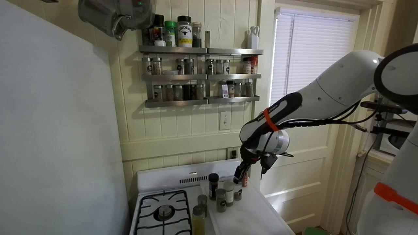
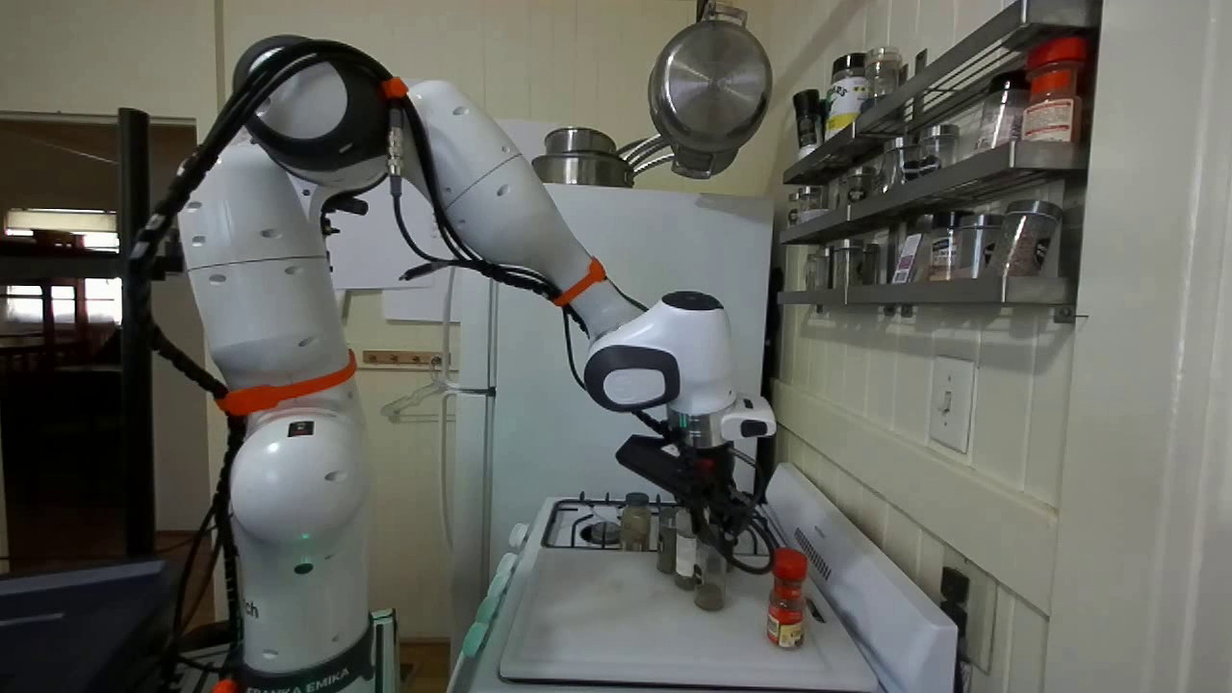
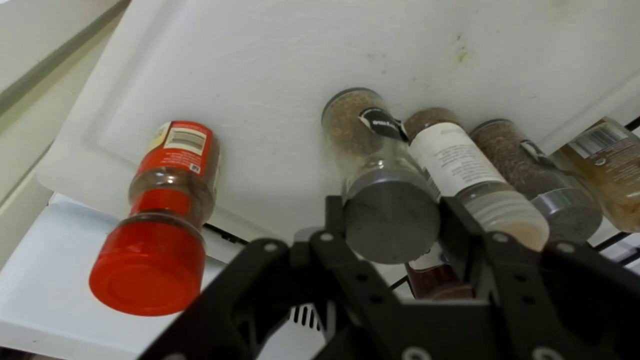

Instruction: Put the grey lid for the bottle on the right, on the stove

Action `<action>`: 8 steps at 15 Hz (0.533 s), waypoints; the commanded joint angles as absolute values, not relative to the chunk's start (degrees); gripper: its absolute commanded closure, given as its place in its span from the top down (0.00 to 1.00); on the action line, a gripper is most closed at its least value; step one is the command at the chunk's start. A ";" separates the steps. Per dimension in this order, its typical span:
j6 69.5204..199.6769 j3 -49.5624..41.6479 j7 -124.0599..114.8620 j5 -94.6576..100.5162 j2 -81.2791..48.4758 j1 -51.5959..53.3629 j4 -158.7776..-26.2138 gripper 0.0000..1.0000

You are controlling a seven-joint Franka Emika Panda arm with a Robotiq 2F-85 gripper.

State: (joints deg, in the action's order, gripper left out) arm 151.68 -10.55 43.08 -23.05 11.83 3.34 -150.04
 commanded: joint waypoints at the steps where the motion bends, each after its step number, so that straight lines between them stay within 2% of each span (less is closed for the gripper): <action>1: 153.43 -10.28 43.42 -23.27 12.65 3.54 -151.22 0.31; 8: 153.43 -10.23 43.19 -23.03 13.06 3.50 -151.29 0.25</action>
State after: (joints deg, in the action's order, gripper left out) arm 151.71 -10.55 43.08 -23.04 12.01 3.34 -150.04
